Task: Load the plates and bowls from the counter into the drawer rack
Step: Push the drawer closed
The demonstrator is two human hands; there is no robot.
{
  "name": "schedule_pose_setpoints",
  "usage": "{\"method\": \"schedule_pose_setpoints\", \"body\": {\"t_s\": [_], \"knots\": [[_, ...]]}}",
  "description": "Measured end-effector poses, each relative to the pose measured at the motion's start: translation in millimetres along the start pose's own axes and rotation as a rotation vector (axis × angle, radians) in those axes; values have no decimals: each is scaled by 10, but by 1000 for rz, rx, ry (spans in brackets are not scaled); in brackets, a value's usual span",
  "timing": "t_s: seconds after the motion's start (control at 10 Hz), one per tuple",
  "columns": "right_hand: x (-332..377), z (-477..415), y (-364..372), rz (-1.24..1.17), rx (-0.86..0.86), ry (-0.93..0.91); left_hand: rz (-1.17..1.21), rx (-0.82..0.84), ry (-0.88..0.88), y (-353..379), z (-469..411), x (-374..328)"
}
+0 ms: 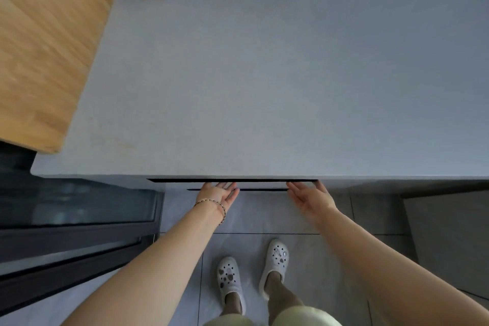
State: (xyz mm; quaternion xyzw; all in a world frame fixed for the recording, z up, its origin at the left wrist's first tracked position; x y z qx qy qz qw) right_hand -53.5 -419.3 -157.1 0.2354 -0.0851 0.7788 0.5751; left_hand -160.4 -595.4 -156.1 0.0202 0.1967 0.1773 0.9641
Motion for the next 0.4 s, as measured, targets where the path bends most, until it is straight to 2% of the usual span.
{"method": "schedule_pose_setpoints", "body": {"t_s": [0.2, 0.3, 0.4], "knots": [[32, -76, 40, -7, 65, -21, -16, 33, 50, 4, -138, -32], [1, -50, 21, 132, 93, -19, -117, 118, 11, -46, -154, -63], [-16, 19, -47, 603, 52, -29, -646, 88, 61, -122, -95, -47]]}}
Point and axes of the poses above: each hand's wrist, its own z-axis away from the middle knuckle, its own y-axis out of the palm, x = y × z, the point moved 4 cm from there along -z, towards the middle knuckle, and after that the axes turned 5 degrees about -x, right-handed, at the moved point
